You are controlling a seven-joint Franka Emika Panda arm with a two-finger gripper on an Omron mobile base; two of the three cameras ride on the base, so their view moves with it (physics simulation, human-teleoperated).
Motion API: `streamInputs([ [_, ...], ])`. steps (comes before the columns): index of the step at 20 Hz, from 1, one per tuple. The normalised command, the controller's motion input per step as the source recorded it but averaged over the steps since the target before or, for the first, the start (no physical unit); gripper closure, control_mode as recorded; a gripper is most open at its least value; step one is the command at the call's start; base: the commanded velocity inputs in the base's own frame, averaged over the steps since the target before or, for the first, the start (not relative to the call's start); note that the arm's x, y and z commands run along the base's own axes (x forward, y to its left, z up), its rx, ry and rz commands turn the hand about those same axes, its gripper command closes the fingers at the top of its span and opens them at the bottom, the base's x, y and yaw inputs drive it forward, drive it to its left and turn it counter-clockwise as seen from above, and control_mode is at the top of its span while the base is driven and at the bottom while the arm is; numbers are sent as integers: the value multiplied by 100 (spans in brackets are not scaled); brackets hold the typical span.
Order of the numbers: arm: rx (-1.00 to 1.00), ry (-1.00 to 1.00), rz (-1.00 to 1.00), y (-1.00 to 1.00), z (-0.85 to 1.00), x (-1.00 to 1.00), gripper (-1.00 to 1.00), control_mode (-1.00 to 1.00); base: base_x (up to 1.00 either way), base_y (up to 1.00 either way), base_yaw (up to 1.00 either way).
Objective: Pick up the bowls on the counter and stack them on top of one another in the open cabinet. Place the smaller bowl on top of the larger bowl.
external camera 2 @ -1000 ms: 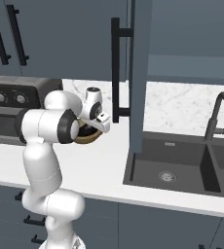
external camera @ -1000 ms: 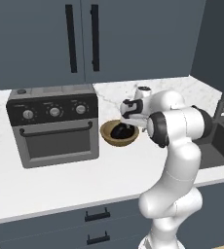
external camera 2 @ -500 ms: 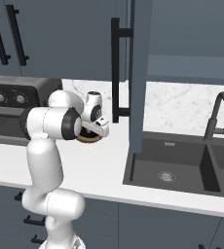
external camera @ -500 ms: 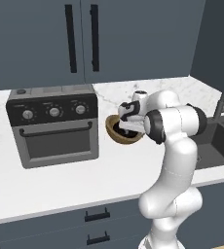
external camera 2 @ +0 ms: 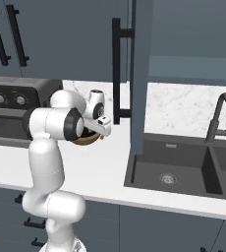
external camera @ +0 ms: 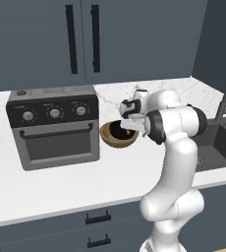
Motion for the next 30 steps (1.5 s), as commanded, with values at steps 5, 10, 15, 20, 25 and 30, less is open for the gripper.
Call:
streamInputs([
  [5, 0, 0, 0, 0, -5, 0, -100, -100, 0, 0, 0],
  [10, 0, 0, 0, 19, -23, 3, -100, -100, 0, 0, 0],
  [15, 0, 1, 0, 24, -44, 1, 100, -100, 0, 0, 0],
  [20, 0, 0, 0, 2, -5, 0, 100, -100, 0, 0, 0],
  [25, 0, -3, -1, 0, 14, -34, 100, -100, 0, 0, 0],
  [30, 0, -14, -3, 0, 42, -100, 100, -100, 0, 0, 0],
])
